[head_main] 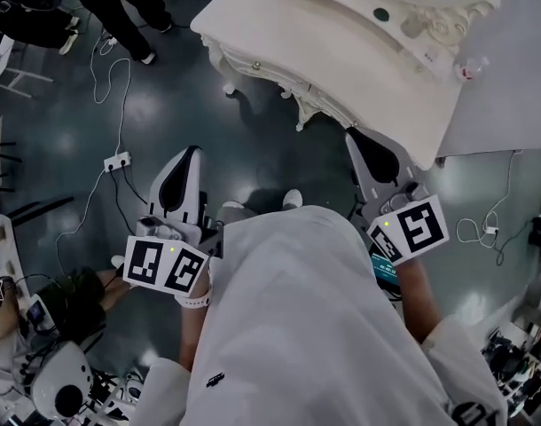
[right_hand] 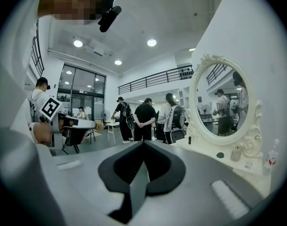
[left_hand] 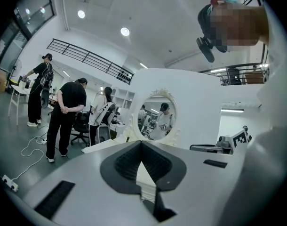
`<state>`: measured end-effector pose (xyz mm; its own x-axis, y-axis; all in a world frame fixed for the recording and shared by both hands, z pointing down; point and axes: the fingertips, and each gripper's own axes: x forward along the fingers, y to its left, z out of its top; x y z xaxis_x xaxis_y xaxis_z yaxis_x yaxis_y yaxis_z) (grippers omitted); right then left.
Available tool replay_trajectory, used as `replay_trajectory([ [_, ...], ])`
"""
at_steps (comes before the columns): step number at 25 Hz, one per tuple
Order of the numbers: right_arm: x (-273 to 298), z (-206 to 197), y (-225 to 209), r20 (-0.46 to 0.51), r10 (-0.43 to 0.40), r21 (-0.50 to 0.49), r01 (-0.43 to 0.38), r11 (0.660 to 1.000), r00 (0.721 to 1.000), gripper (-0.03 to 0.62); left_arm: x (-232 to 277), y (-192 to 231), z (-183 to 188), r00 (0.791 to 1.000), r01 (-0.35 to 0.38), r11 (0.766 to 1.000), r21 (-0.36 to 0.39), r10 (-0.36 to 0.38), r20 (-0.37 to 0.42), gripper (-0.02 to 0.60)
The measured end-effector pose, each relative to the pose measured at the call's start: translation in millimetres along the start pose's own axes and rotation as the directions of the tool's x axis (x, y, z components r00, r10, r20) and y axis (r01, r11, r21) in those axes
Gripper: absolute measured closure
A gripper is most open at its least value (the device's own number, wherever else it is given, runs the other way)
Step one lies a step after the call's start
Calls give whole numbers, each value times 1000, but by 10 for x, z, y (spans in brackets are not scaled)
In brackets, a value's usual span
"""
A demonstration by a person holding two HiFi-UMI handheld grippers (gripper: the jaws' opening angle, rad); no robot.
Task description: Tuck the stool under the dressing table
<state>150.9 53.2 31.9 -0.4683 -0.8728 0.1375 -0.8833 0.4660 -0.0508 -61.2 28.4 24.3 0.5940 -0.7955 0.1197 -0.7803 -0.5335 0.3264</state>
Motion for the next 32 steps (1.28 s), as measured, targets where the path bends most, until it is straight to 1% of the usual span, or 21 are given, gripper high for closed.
replay_trajectory([
  [2,-1,2,41,-9,19,-14,-19,1000,1000,586,36,-49,-46,1000,15,1000,-5,-15,-12,573],
  [6,22,1,42,-9,25,-13,-25,1000,1000,586,114,-153,-100,999,37,999,-2,-37,-32,572],
  [13,56,-21,8,-10,50,4,-50,999,999,586,197,-225,-181,996,40,999,2,-40,-75,572],
  [17,66,-15,-47,-7,48,7,-48,999,999,586,255,-243,-187,996,41,999,2,-41,-85,572],
  [23,36,-41,-133,-10,40,16,-40,999,999,586,389,-342,-185,994,61,998,7,-60,-91,572],
  [32,-4,-53,-235,-19,28,15,-28,999,999,586,480,-437,-240,992,73,997,-6,-73,-100,572],
])
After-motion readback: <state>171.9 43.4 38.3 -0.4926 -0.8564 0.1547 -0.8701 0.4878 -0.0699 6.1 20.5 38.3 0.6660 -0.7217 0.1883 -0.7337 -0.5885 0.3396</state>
